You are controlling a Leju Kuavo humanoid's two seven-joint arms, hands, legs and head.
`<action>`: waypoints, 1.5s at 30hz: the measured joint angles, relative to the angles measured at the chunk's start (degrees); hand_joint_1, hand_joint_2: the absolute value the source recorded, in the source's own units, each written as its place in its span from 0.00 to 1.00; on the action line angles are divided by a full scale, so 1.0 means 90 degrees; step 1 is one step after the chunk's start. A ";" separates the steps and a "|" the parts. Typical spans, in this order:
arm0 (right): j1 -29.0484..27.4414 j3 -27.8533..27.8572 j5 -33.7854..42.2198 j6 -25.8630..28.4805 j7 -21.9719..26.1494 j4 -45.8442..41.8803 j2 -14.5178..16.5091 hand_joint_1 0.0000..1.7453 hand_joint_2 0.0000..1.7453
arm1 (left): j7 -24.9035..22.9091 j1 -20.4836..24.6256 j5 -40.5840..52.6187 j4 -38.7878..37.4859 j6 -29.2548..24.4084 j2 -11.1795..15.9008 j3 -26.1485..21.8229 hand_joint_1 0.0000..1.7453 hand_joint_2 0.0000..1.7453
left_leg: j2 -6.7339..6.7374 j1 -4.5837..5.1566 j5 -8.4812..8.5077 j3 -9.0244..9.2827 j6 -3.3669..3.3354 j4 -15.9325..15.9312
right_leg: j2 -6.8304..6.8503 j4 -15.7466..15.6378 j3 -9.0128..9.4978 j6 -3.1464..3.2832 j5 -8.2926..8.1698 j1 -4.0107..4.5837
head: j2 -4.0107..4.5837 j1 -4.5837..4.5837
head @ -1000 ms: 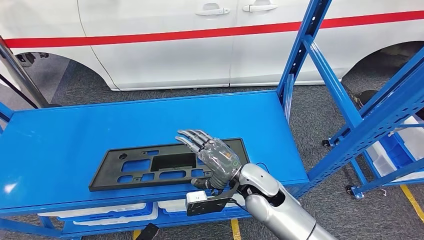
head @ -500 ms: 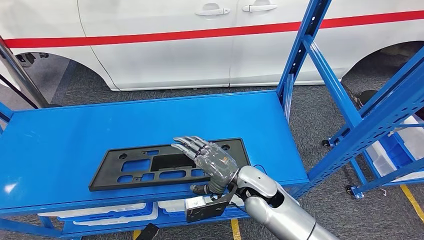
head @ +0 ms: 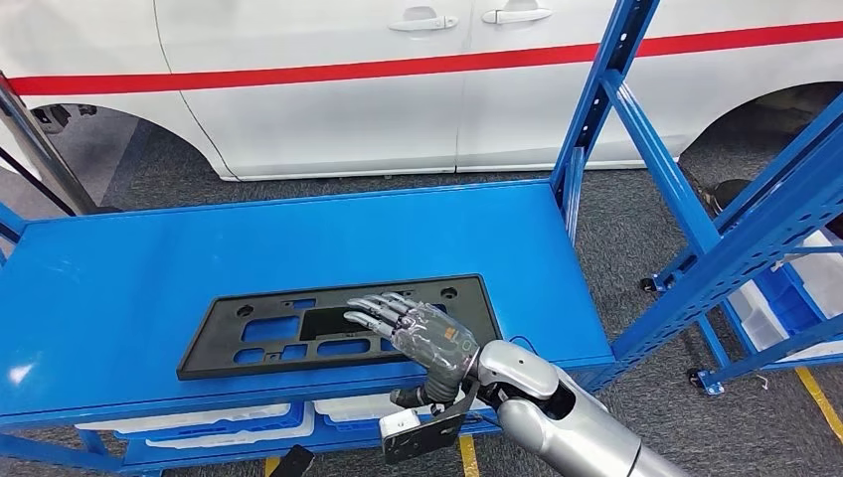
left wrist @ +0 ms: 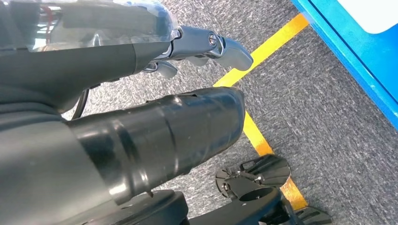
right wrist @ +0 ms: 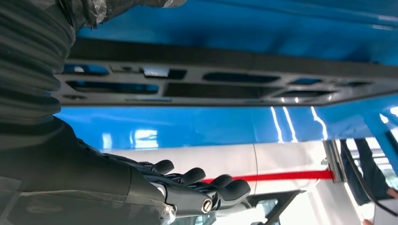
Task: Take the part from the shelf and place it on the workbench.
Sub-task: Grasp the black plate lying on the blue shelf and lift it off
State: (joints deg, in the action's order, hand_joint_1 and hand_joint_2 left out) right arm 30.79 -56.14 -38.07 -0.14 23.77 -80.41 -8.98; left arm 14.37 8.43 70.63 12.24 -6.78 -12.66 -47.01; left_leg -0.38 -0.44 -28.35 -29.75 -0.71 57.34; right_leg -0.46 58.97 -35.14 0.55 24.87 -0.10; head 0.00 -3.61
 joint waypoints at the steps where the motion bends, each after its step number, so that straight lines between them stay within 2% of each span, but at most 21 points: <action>1: -0.0003 -0.0027 0.0016 -0.0015 0.0008 0.0001 -0.0040 0.00 1.00 | 0.0003 -0.0004 -0.0039 0.0000 0.0000 0.0000 -0.0006 0.00 0.00 | 0.0000 0.0000 0.0000 0.0000 0.0000 0.0000 | 0.0000 0.0000 0.0000 0.0000 0.0000 0.0000 | 0.0000 0.0000; 11: -0.0002 -0.0174 0.0107 -0.0122 0.0021 0.0038 -0.0398 0.00 1.00 | 0.0013 -0.0025 -0.0173 0.0000 -0.0008 0.0002 -0.0056 0.00 0.00 | 0.0000 0.0000 -0.0002 -0.0001 0.0002 0.0000 | 0.0000 0.0000 0.0000 0.0000 0.0000 0.0000 | 0.0000 0.0000; 20: 0.0063 -0.0226 -0.0101 -0.0073 -0.0185 0.0279 -0.0585 0.00 1.00 | 0.0024 -0.0038 -0.0226 0.0000 -0.0012 0.0004 -0.0089 0.00 0.00 | 0.0000 0.0000 -0.0002 0.0000 0.0002 0.0000 | 0.0000 0.0000 0.0000 0.0000 0.0000 0.0000 | 0.0000 0.0000; 31: 0.0107 -0.0234 -0.1216 0.0716 -0.0743 0.0682 -0.0599 0.00 1.00 | 0.0033 -0.0062 -0.0265 0.0000 -0.0010 0.0005 -0.0162 0.00 0.00 | 0.0000 0.0000 -0.0002 -0.0001 0.0002 0.0000 | 0.0001 0.0000 0.0001 0.0000 0.0000 0.0000 | 0.0000 0.0000; 37: 0.0058 -0.0230 -0.1557 0.1022 -0.0942 0.0787 -0.0573 0.00 1.00 | 0.0031 -0.0074 -0.0253 0.0000 -0.0007 0.0005 -0.0163 0.00 0.00 | 0.0000 0.0000 -0.0004 -0.0001 0.0002 0.0000 | 0.0000 -0.0001 0.0008 -0.0002 -0.0002 -0.0001 | 0.0000 0.0000; 45: -0.0156 -0.0044 -0.1614 0.1315 -0.0984 0.0841 -0.0456 0.00 1.00 | 0.0016 -0.0086 -0.0219 0.0000 0.0010 0.0005 -0.0160 0.00 0.00 | 0.0001 0.0000 -0.0002 -0.0015 0.0006 0.0000 | -0.0001 -0.0002 0.0015 0.0004 -0.0010 0.0000 | 0.0000 0.0000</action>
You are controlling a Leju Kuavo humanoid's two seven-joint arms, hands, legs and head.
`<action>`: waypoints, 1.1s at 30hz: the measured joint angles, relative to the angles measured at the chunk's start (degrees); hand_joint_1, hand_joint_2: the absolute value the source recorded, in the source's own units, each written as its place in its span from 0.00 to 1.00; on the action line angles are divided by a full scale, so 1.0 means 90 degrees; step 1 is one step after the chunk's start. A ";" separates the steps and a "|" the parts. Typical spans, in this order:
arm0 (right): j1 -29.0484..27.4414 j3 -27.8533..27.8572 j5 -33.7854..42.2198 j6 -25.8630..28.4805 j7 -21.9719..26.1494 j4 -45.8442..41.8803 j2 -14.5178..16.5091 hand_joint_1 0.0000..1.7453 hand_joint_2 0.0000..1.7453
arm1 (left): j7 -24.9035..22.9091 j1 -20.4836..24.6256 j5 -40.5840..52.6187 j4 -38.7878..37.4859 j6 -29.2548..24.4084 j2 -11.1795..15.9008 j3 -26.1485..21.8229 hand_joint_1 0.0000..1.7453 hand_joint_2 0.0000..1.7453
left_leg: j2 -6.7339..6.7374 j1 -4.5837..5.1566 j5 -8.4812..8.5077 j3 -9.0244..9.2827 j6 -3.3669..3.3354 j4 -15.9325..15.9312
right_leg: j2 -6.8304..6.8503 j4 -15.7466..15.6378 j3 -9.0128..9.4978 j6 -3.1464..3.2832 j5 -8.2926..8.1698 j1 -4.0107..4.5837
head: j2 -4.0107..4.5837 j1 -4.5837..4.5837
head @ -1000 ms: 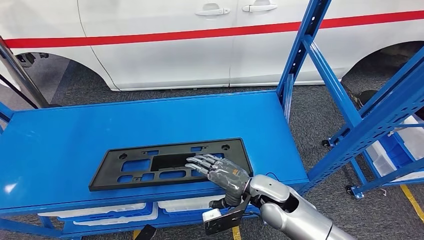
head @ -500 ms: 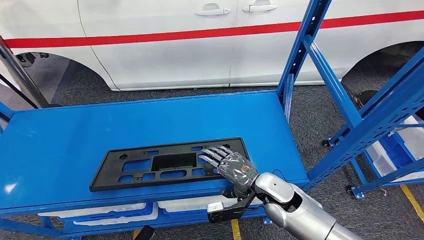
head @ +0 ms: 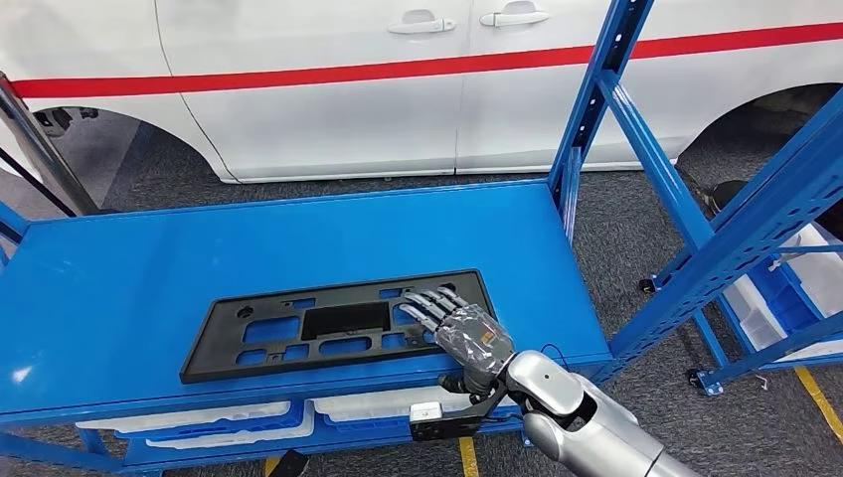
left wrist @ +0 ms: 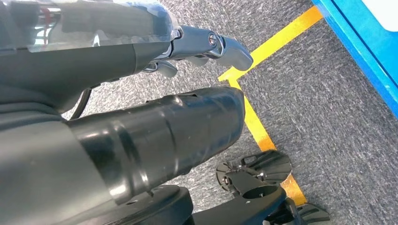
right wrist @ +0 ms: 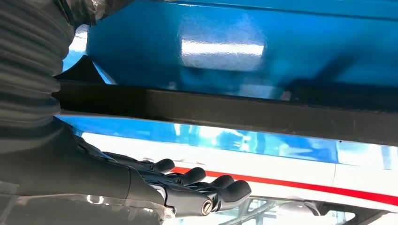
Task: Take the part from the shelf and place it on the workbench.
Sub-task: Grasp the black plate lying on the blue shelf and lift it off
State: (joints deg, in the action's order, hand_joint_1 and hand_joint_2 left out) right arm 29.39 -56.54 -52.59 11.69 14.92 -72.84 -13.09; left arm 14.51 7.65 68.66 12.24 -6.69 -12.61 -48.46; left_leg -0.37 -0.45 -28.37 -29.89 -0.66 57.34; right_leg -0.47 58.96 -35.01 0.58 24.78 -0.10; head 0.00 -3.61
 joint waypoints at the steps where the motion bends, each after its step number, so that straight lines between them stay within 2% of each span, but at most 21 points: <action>1: -0.0026 0.0035 0.0028 0.0002 0.0012 0.0001 0.0016 0.00 1.00 | -0.0002 -0.0001 0.0002 0.0000 0.0002 0.0000 0.0000 0.00 0.00 | 0.0000 0.0000 0.0001 0.0001 0.0001 0.0000 | 0.0000 0.0000 0.0000 0.0002 -0.0001 0.0000 | 0.0000 0.0000; 7: -0.0140 0.0228 0.0383 -0.0134 0.0232 0.0001 0.0077 0.00 1.00 | -0.0005 -0.0004 0.0007 0.0000 0.0002 0.0000 0.0003 0.00 0.00 | 0.0001 -0.0001 0.0002 0.0004 0.0003 0.0000 | -0.0002 0.0000 0.0000 0.0005 -0.0003 0.0004 | 0.0000 0.0000; 19: -0.0233 0.0614 0.1949 -0.1268 0.0946 -0.0270 0.0130 0.00 1.00 | -0.0022 -0.0013 0.0021 0.0000 0.0022 0.0000 0.0008 0.00 0.00 | 0.0000 0.0000 0.0001 0.0008 0.0002 0.0000 | -0.0001 0.0000 0.0000 0.0004 -0.0002 0.0001 | 0.0000 0.0000; 33: -0.0176 0.0653 0.1779 -0.1148 0.0942 -0.0552 0.0144 0.00 1.00 | -0.0021 -0.0021 0.0016 0.0000 0.0022 0.0002 0.0010 0.00 0.00 | 0.0000 0.0000 0.0000 0.0001 0.0001 0.0000 | 0.0000 0.0000 -0.0001 0.0004 -0.0001 0.0001 | 0.0000 0.0000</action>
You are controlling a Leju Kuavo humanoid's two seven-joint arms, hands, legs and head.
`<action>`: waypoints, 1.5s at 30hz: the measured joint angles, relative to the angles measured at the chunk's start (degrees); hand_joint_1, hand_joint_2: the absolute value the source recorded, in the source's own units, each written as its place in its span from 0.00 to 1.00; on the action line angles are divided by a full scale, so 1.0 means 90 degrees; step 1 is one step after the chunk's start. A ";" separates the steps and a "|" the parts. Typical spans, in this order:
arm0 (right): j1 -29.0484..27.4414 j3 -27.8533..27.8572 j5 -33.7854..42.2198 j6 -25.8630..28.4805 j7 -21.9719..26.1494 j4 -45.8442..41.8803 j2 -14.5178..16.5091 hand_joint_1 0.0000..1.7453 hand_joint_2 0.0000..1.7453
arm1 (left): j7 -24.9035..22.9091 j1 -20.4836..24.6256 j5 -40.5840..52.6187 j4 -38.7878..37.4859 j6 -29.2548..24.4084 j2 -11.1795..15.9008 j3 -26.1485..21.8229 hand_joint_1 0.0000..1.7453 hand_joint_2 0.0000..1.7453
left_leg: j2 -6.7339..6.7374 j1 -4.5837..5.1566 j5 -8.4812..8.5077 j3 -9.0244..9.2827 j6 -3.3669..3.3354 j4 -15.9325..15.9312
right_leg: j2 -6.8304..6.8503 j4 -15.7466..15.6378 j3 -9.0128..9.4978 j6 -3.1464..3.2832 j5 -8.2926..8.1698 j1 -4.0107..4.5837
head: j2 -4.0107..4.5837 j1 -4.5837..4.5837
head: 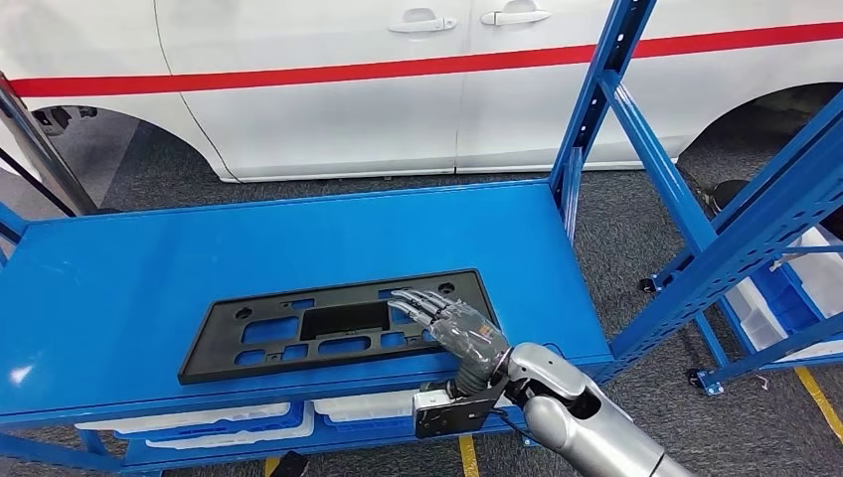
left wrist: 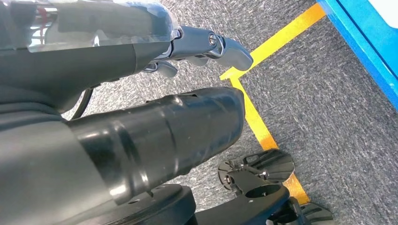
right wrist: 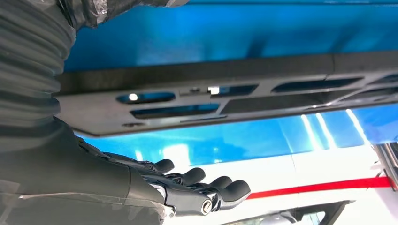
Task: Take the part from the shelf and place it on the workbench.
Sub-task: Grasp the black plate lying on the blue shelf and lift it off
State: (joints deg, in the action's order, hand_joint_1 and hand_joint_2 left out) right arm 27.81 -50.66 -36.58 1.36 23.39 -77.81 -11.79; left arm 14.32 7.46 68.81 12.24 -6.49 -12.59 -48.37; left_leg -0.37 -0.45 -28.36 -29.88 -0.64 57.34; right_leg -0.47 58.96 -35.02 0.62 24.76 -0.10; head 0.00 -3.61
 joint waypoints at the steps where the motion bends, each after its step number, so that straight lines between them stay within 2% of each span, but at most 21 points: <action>1: 0.0005 0.0001 -0.0090 0.0092 -0.0055 -0.0013 0.0001 0.00 1.00 | 0.0000 -0.0002 -0.0004 0.0000 0.0000 0.0000 0.0000 0.00 0.00 | 0.0000 0.0000 0.0000 0.0000 0.0000 0.0000 | 0.0000 0.0000 0.0000 0.0000 0.0000 0.0000 | 0.0000 0.0000; 6: 0.0034 0.0072 -0.0777 0.0661 -0.0412 -0.0025 -0.0002 0.00 1.00 | -0.0001 -0.0016 -0.0001 0.0000 0.0000 0.0000 -0.0001 0.00 0.00 | 0.0000 0.0000 0.0000 0.0004 0.0000 0.0000 | 0.0000 0.0000 0.0000 0.0000 0.0000 0.0000 | 0.0000 0.0000; 16: 0.0083 0.0087 -0.1823 0.1107 -0.0799 0.0282 -0.0001 0.00 1.00 | -0.0023 -0.0015 0.0056 0.0000 0.0041 0.0000 0.0013 0.00 0.00 | 0.0000 0.0000 -0.0001 0.0004 -0.0001 0.0000 | 0.0000 0.0000 0.0000 -0.0001 0.0001 -0.0001 | 0.0000 0.0000; 34: 0.0197 0.0014 -0.1968 0.1087 -0.0873 0.0894 0.0067 0.00 1.00 | -0.0051 -0.0011 0.0073 0.0000 0.0062 0.0000 0.0048 0.00 0.00 | -0.0001 0.0000 -0.0001 -0.0002 0.0000 0.0000 | 0.0001 0.0000 -0.0001 -0.0001 0.0001 0.0000 | 0.0000 0.0000; 45: 0.0411 -0.0003 -0.2380 0.1485 -0.1030 0.1253 0.0418 0.00 1.00 | -0.0110 0.0005 0.0158 0.0000 0.0087 0.0000 0.0165 0.00 0.00 | 0.0000 0.0000 0.0001 0.0005 0.0001 0.0000 | 0.0000 0.0000 -0.0001 -0.0001 0.0000 0.0001 | 0.0000 0.0000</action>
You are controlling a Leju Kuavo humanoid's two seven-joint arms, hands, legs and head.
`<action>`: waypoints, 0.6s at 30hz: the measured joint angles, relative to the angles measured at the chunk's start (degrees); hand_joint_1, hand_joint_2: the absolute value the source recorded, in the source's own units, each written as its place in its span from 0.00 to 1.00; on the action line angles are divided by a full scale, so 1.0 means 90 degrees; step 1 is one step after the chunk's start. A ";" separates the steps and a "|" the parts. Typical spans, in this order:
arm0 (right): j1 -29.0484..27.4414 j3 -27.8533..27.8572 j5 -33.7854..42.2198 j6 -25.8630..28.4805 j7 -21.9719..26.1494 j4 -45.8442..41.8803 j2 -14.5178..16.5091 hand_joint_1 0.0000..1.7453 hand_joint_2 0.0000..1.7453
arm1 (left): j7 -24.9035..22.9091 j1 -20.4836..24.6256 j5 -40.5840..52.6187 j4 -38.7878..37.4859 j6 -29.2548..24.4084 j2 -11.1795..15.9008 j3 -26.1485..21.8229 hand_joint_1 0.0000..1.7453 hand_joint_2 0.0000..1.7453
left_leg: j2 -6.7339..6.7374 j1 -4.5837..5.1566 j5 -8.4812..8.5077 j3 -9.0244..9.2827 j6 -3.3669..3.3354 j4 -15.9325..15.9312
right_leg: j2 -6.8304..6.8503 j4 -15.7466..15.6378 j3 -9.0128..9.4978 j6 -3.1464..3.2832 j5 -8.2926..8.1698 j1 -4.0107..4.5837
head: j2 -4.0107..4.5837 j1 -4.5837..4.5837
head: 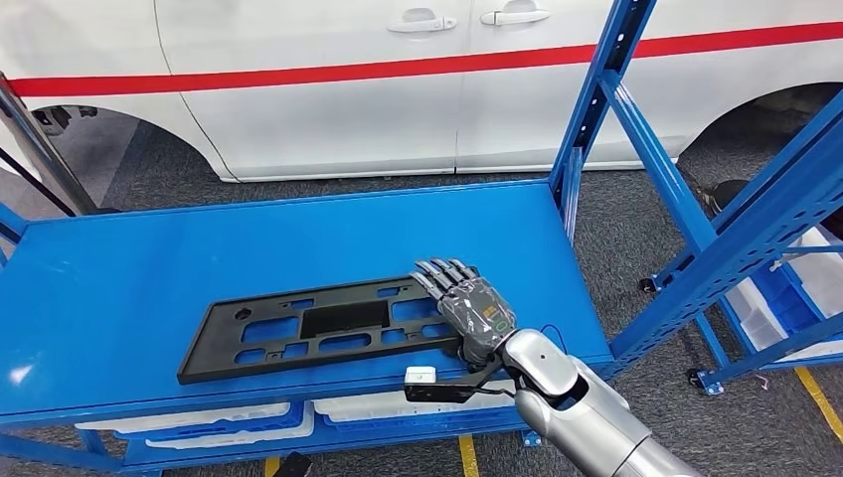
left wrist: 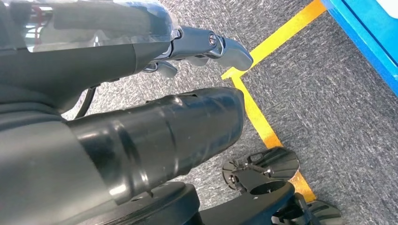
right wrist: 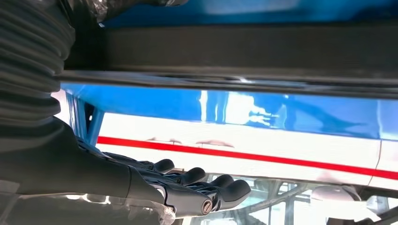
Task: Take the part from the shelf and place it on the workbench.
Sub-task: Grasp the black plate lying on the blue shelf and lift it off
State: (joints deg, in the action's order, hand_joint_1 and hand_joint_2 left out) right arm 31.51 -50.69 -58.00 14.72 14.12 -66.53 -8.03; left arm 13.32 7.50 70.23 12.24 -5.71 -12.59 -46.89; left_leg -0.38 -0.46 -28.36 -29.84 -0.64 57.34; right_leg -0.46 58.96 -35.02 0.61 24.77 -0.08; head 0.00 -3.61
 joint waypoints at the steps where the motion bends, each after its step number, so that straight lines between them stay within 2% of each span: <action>1: 0.0034 -0.0001 -0.0025 0.0006 -0.0012 0.0033 0.0044 0.00 1.00 | -0.0005 0.0005 0.0016 0.0000 0.0004 0.0000 0.0008 0.00 0.00 | 0.0000 0.0000 0.0000 0.0000 0.0000 0.0000 | 0.0000 0.0000 0.0000 0.0000 0.0000 0.0000 | 0.0000 0.0000; 13: 0.0481 -0.0053 -0.0246 -0.0011 -0.0076 0.0712 0.0511 0.00 1.00 | -0.0077 0.0073 0.0092 0.0000 0.0042 0.0000 0.0145 0.00 0.00 | 0.0000 0.0000 0.0000 0.0001 0.0000 0.0000 | 0.0001 0.0000 0.0000 0.0000 0.0000 -0.0001 | 0.0000 0.0000; 14: 0.0498 -0.0057 -0.0235 -0.0012 -0.0062 0.0804 0.0541 0.06 1.00 | -0.0082 0.0075 0.0092 0.0000 0.0052 0.0000 0.0148 0.00 0.00 | -0.0001 0.0000 0.0000 0.0001 0.0000 0.0000 | 0.0001 0.0000 0.0000 0.0000 0.0000 -0.0001 | 0.0000 0.0000; 17: 0.0520 -0.0070 -0.0164 -0.0022 0.0003 0.1088 0.0611 0.78 1.00 | -0.0094 0.0079 0.0094 0.0000 0.0074 0.0000 0.0151 0.00 0.00 | -0.0001 0.0000 0.0000 0.0001 0.0000 0.0000 | 0.0001 0.0000 0.0000 0.0000 0.0000 -0.0001 | 0.0000 0.0000; 18: 0.0521 -0.0073 -0.0135 -0.0029 0.0031 0.1178 0.0628 0.97 1.00 | -0.0094 0.0080 0.0094 0.0000 0.0078 0.0000 0.0151 0.00 0.00 | -0.0001 0.0000 0.0000 0.0001 0.0000 0.0000 | 0.0001 0.0000 0.0000 0.0000 0.0000 -0.0001 | 0.0000 0.0000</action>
State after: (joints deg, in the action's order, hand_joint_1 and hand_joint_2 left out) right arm 36.20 -51.34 -59.22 14.46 14.40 -55.93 -2.37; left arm 12.48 8.23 71.08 12.24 -5.01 -12.59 -45.53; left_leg -0.38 -0.45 -28.36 -29.82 -0.64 57.35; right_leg -0.45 58.96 -35.03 0.61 24.77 -0.09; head 0.00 -3.61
